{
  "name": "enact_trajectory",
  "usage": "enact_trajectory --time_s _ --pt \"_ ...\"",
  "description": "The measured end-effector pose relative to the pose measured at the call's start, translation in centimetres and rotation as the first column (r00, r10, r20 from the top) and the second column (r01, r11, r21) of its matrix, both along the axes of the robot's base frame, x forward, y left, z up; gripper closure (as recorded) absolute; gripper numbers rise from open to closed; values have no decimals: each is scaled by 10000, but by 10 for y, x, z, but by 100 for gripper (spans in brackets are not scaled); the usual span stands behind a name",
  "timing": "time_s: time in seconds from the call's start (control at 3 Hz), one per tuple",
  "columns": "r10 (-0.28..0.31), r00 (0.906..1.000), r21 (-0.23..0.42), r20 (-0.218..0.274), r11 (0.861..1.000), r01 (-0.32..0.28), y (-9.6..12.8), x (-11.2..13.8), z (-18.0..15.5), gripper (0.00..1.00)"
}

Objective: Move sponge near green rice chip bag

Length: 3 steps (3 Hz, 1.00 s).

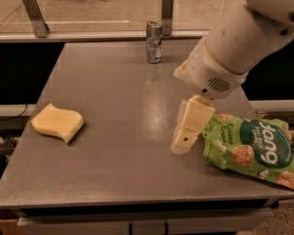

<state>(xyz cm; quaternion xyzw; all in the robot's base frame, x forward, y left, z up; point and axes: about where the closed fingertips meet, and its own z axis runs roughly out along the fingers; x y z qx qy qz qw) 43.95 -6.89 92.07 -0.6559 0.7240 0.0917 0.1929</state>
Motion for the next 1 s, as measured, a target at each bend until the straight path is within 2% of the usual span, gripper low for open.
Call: enact_trajectory --time_s 0.33,0.67,1.0 --pt "934 9956 1062 -24 9900 -927 86 -4 -14 0" --pt "984 9951 1076 4 9894 -978 87 -4 -13 0" --pt "1364 9906 1604 121 9776 -1365 119 -1 -13 0"
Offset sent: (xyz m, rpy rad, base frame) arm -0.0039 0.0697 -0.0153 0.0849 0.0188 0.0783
